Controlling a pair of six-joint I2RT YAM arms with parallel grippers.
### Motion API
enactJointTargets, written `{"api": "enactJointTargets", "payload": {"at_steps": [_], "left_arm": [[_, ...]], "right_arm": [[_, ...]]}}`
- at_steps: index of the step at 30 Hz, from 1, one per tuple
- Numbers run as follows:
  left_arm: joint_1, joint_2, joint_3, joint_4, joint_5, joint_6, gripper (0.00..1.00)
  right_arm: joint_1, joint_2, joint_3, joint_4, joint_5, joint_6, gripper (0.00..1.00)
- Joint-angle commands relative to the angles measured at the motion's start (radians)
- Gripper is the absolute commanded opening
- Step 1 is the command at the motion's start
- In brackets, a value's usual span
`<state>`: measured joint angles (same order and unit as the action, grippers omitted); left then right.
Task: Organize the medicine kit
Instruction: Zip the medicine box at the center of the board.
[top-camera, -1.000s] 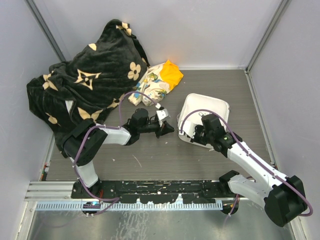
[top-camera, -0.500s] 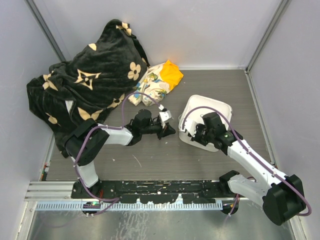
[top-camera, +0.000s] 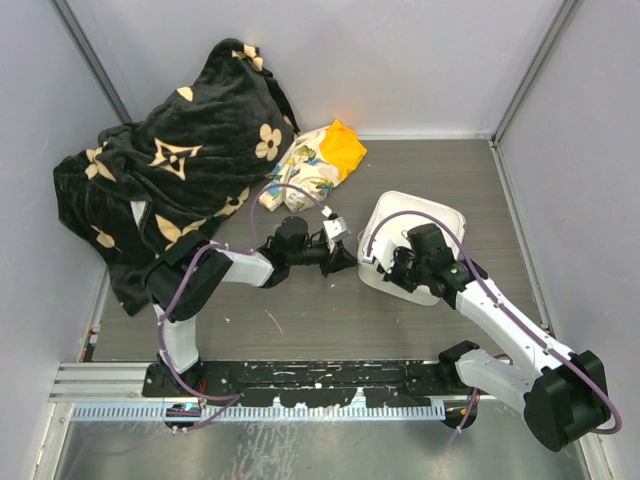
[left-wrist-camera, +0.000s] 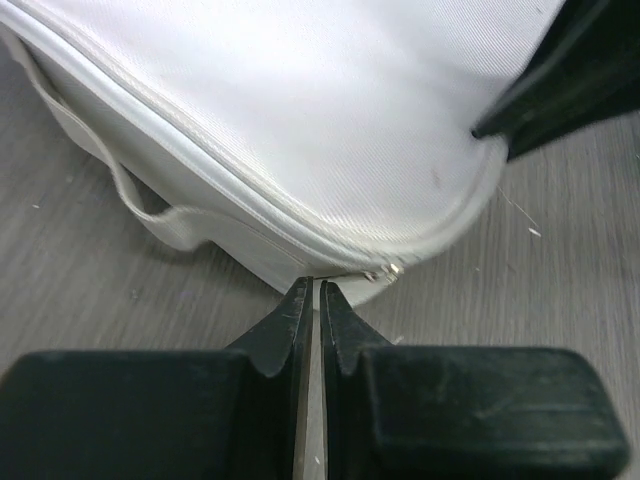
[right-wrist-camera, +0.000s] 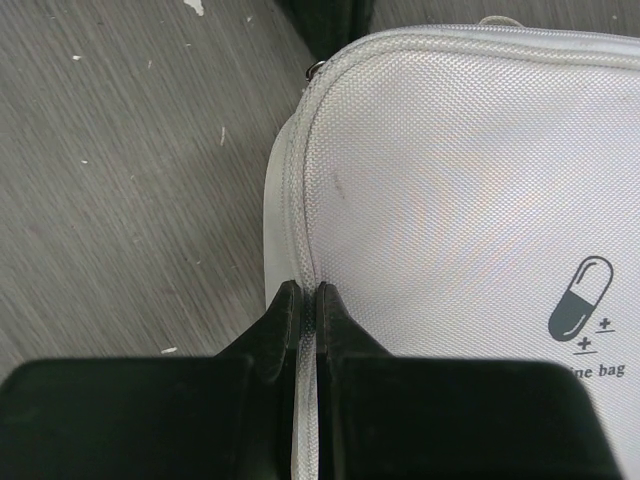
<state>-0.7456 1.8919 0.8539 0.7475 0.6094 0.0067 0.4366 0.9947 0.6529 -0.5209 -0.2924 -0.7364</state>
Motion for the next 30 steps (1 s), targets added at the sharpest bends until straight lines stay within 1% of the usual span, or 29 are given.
{"api": "enactJointTargets", "payload": {"at_steps": [1,4,8,11,15,18,21,26,28,30], "left_arm": [[0.014,0.007,0.068,0.083,-0.018,-0.030,0.08],[0.014,0.016,0.077,0.081,-0.018,-0.031,0.09],[0.014,0.026,0.073,0.100,0.012,-0.037,0.15],[0.014,0.028,0.056,0.127,0.029,-0.029,0.24],[0.031,0.001,0.023,0.108,0.044,0.006,0.35],[0.036,-0.042,-0.013,0.068,0.018,0.037,0.42],[0.017,-0.090,-0.068,0.063,-0.010,0.071,0.49],[-0.019,-0.107,-0.096,0.060,-0.050,0.099,0.67],[-0.028,-0.099,-0.090,0.065,-0.069,0.098,0.70],[-0.042,-0.089,-0.076,0.067,-0.087,0.096,0.71]], "right_arm": [[0.007,-0.018,0.034,-0.073,-0.111,0.048,0.01],[0.004,-0.020,0.034,-0.073,-0.111,0.048,0.01],[0.003,-0.026,0.031,-0.073,-0.105,0.048,0.01],[0.001,-0.034,0.030,-0.073,-0.094,0.049,0.01],[0.002,-0.041,0.036,-0.074,-0.085,0.048,0.01],[0.001,-0.037,0.046,-0.074,-0.083,0.048,0.01],[0.001,-0.026,0.054,-0.073,-0.093,0.054,0.01],[0.001,-0.003,0.057,-0.065,-0.097,0.056,0.01],[0.001,0.000,0.060,-0.062,-0.097,0.059,0.01],[0.001,0.001,0.058,-0.061,-0.098,0.062,0.01]]}}
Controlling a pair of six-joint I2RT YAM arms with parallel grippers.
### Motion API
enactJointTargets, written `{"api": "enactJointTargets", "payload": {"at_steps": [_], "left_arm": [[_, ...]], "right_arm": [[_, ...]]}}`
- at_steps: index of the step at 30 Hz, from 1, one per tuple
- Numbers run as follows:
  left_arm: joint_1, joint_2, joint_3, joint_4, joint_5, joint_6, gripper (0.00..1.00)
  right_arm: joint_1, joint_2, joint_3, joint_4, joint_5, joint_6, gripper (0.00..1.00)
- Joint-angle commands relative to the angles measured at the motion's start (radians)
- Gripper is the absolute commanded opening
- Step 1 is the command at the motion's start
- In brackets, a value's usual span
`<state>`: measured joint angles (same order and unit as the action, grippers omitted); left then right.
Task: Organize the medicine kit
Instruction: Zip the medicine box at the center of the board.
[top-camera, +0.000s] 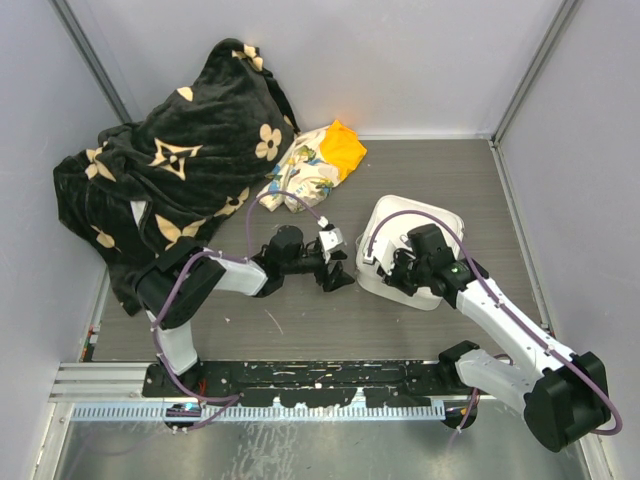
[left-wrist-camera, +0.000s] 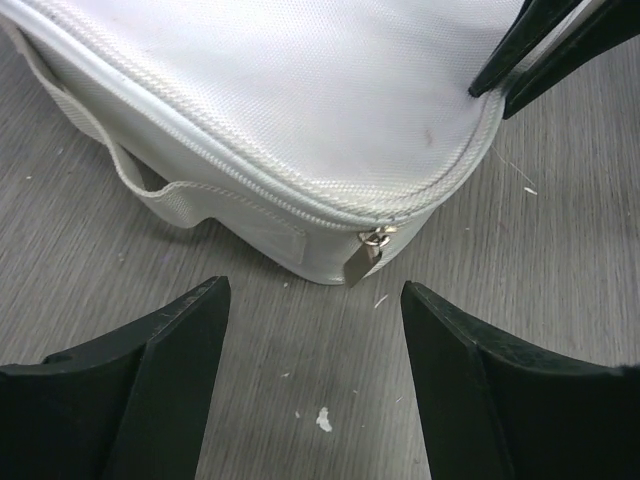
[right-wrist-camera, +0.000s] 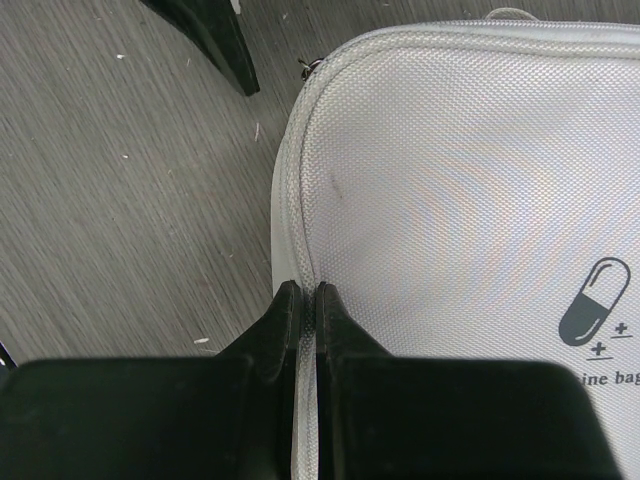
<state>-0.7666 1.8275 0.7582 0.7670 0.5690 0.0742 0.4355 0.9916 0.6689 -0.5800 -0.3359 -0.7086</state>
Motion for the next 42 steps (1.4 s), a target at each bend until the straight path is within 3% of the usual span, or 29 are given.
{"api": "enactJointTargets", "payload": {"at_steps": [1,5,22,40,42], "left_arm": [[-0.027,-0.023,0.030,0.047,-0.054,0.029,0.72],[-0.044,-0.009,0.050,0.055,-0.079,0.008,0.71],[-0.045,0.036,0.055,0.124,-0.096,-0.042,0.42],[-0.017,0.013,0.068,0.074,-0.055,0.012,0.01],[-0.005,0.003,0.065,0.073,-0.053,0.018,0.00]], "right_arm": [[0.002,0.004,0.041,-0.001,-0.053,0.036,0.01],[0.002,0.001,0.041,-0.001,-0.045,0.039,0.01],[0.003,-0.003,0.031,0.003,-0.037,0.044,0.01],[0.003,-0.028,0.020,-0.015,-0.004,0.011,0.01],[0.002,-0.034,0.020,-0.023,0.005,-0.002,0.01]]}}
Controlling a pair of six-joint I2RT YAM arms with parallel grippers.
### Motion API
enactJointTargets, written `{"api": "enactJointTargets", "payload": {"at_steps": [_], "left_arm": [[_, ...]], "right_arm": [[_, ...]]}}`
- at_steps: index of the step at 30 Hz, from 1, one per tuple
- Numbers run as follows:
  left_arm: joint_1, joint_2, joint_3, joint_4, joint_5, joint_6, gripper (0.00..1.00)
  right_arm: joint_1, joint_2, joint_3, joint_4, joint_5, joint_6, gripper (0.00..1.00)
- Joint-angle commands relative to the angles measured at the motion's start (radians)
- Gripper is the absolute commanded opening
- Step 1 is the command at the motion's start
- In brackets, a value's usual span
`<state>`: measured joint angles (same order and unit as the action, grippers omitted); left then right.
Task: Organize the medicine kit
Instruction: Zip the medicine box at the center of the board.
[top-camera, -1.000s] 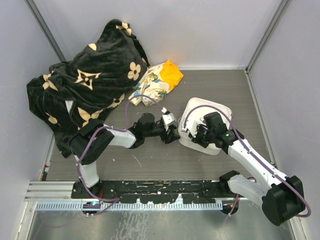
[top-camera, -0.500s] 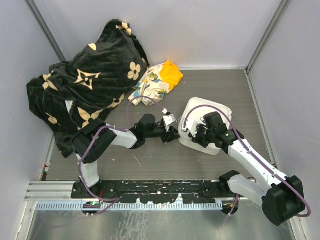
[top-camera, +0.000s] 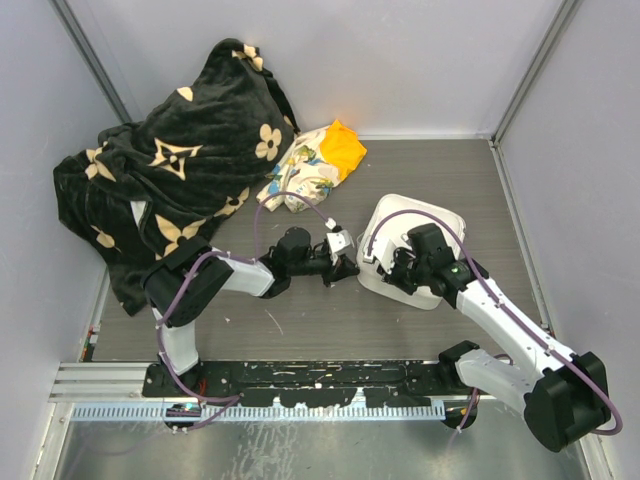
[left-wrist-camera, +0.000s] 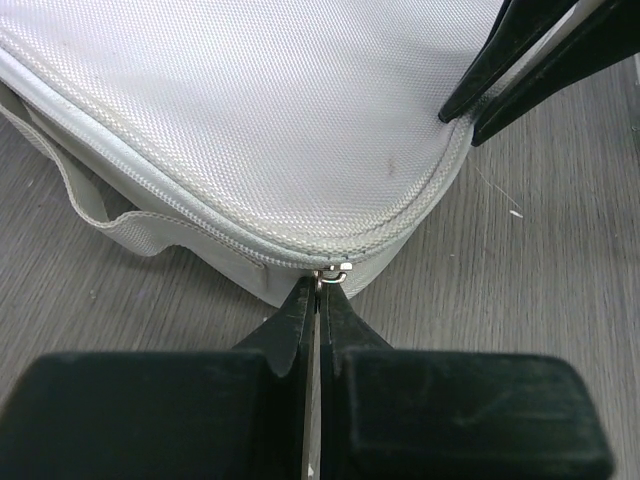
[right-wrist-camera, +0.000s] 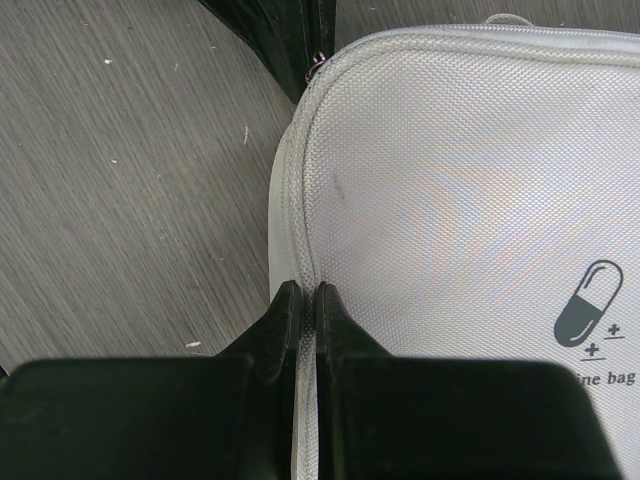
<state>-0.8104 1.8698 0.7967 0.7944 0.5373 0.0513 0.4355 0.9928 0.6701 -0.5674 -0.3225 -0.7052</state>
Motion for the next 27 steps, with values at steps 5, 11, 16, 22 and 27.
{"api": "enactJointTargets", "payload": {"at_steps": [5,11,16,22,27], "left_arm": [[0.069,-0.065,0.029,0.017,-0.001,0.038,0.00],[0.090,-0.084,0.040,-0.033,-0.005,0.050,0.00],[0.098,-0.083,0.052,-0.065,-0.022,0.058,0.00],[0.099,-0.076,0.064,-0.073,-0.068,0.021,0.00],[0.104,-0.078,0.073,-0.093,-0.116,0.002,0.00]], "right_arm": [[0.003,-0.046,0.008,-0.053,0.012,-0.037,0.01],[0.001,-0.057,-0.013,-0.067,0.033,-0.062,0.01],[0.000,-0.068,-0.035,-0.077,0.061,-0.086,0.01],[0.000,-0.076,-0.036,-0.089,0.053,-0.084,0.01],[0.000,-0.082,-0.048,-0.092,0.060,-0.087,0.01]]}}
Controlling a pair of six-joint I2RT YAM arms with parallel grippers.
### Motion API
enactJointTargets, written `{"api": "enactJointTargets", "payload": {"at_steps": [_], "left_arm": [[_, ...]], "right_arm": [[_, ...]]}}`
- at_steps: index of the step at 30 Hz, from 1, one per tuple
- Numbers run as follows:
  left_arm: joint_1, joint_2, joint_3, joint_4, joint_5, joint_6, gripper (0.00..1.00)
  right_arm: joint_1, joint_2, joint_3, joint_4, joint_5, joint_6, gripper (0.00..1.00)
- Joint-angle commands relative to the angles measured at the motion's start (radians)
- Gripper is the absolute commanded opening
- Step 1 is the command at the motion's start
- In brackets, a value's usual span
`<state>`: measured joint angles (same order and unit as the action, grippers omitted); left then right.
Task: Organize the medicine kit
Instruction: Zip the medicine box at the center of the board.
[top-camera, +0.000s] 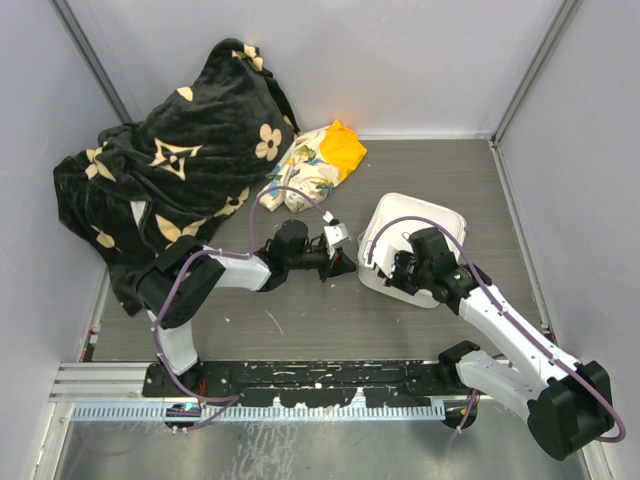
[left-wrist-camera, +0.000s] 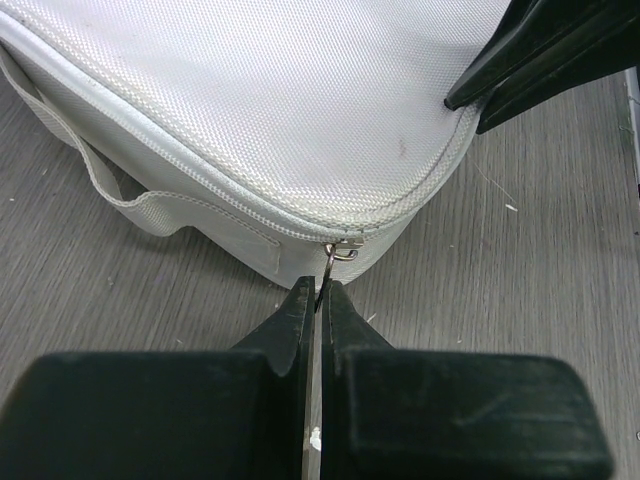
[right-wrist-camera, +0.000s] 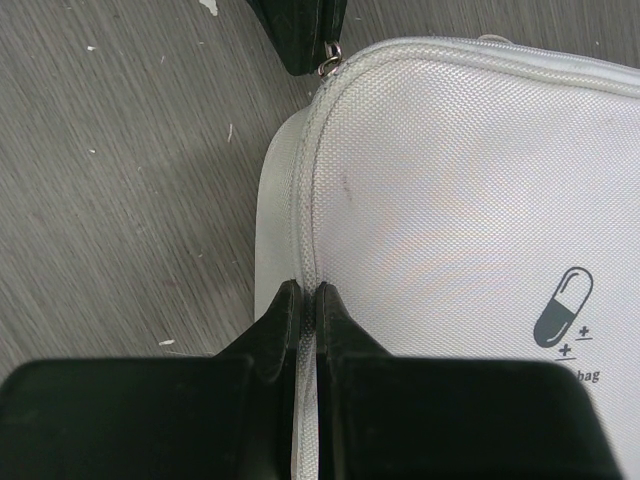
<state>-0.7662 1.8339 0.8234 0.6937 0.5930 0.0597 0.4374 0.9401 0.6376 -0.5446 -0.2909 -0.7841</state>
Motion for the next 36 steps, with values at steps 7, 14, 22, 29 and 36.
{"api": "enactJointTargets", "payload": {"at_steps": [7,14,22,29,36], "left_arm": [[0.074,-0.049,0.063,-0.020,-0.204,-0.067,0.00],[0.093,-0.064,0.069,-0.062,-0.174,-0.081,0.00],[0.108,-0.072,0.067,-0.077,-0.129,-0.064,0.00],[0.078,-0.074,0.074,-0.063,-0.024,-0.051,0.00],[0.066,-0.058,0.095,-0.036,0.028,-0.106,0.00]], "right_arm": [[-0.002,-0.035,-0.028,-0.126,0.031,-0.011,0.01],[-0.001,-0.049,-0.032,-0.153,0.085,-0.044,0.01],[-0.001,-0.066,-0.014,-0.171,0.102,-0.069,0.01],[-0.002,-0.028,0.034,-0.173,-0.072,-0.004,0.01],[-0.001,-0.006,0.056,-0.152,-0.172,0.043,0.01]]}}
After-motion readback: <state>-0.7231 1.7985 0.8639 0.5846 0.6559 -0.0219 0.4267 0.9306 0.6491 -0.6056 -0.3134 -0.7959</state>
